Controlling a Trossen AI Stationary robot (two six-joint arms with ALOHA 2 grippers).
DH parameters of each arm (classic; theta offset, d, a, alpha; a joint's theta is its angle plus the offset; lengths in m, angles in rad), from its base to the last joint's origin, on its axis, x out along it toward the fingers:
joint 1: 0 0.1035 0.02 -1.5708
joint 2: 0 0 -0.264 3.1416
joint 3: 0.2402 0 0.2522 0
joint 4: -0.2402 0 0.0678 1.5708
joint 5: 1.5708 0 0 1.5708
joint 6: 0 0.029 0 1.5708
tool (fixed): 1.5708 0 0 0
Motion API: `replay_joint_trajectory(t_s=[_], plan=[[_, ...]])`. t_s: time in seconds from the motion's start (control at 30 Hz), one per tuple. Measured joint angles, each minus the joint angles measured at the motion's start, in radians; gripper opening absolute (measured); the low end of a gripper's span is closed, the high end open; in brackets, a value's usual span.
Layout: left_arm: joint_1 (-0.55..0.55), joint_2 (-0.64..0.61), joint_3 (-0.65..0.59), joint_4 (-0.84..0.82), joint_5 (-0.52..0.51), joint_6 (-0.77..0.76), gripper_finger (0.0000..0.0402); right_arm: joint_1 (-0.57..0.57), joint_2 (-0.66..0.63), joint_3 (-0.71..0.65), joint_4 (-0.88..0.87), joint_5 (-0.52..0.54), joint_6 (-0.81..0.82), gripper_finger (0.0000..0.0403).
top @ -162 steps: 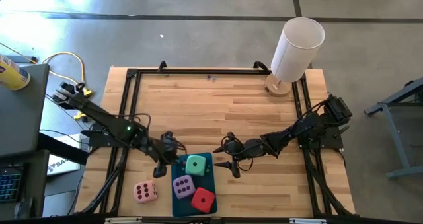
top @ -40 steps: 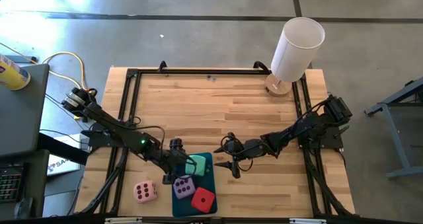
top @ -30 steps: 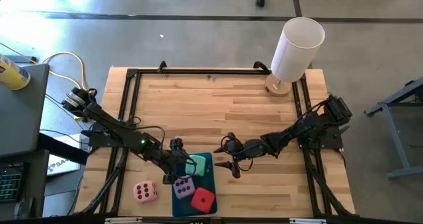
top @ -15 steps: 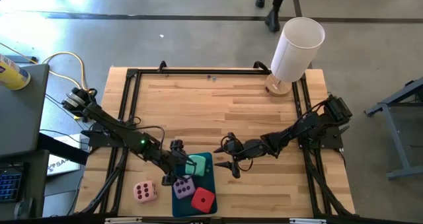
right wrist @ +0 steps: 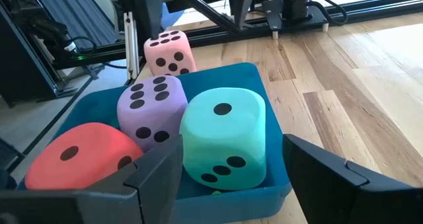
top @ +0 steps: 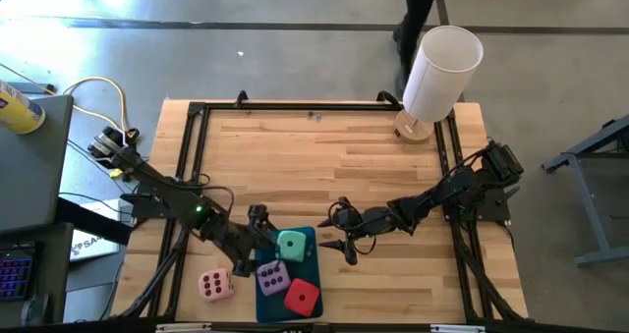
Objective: Pick & Place Dice
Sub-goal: Put the big pink die into the blue bin
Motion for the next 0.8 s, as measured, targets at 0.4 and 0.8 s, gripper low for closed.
replay_joint_trajectory(t_s=[0.4,0.8], plan=[[-0.154,0.010,0.172,-0.308,-0.027,-0.177,0.0400,0.000,0.000,0.000,0.000,0.000,0.000,0.0249],[-0.304,0.124,0.229,-0.585,0.065,-0.604,0.0400,0.000,0.000,0.000,-0.001,0.000,-0.004,0.0249]])
